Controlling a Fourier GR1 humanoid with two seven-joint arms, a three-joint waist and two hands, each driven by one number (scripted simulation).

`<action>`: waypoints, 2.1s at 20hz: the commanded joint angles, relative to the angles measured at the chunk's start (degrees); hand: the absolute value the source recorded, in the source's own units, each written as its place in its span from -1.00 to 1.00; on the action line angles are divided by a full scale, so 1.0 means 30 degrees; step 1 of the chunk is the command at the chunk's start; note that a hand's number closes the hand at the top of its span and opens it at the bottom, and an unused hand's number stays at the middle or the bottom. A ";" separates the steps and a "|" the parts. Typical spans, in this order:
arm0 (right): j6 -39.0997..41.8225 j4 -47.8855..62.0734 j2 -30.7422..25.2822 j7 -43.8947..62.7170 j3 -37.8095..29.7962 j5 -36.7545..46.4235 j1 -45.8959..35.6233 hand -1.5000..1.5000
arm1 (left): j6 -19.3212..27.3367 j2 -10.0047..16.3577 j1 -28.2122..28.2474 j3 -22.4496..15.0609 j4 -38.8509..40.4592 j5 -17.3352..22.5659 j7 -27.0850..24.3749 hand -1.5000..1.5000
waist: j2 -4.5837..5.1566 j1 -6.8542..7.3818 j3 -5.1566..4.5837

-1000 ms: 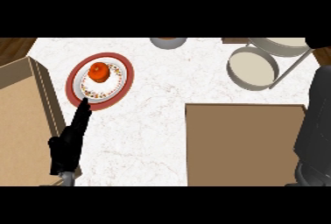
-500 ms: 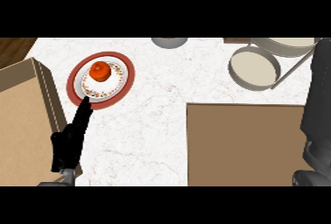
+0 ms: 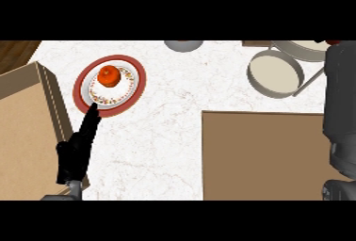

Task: Pick the bell pepper from the tray and place it in the tiered basket

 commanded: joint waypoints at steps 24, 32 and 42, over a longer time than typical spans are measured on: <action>-1.4378 -0.3019 0.0358 -0.2033 -0.3979 -0.2825 0.1656 -1.00 | -0.0182 -0.0399 0.2095 0.0852 0.0912 -0.0044 0.0090 0.00 | -0.0223 -0.1095 -0.0457; -0.9968 -1.2613 0.2643 -0.0761 -0.3914 -0.3198 0.5303 -1.00 | 0.0231 -0.0651 0.2422 0.1422 0.1030 -0.0035 0.0459 0.00 | -0.0557 -0.2313 -0.0475; -0.2685 -2.4045 0.4347 0.0023 -0.3474 -0.6897 1.1397 -1.00 | 0.0233 -0.0587 0.3717 0.1620 -0.0675 -0.0131 0.1059 0.00 | -0.0829 -0.2906 -0.0450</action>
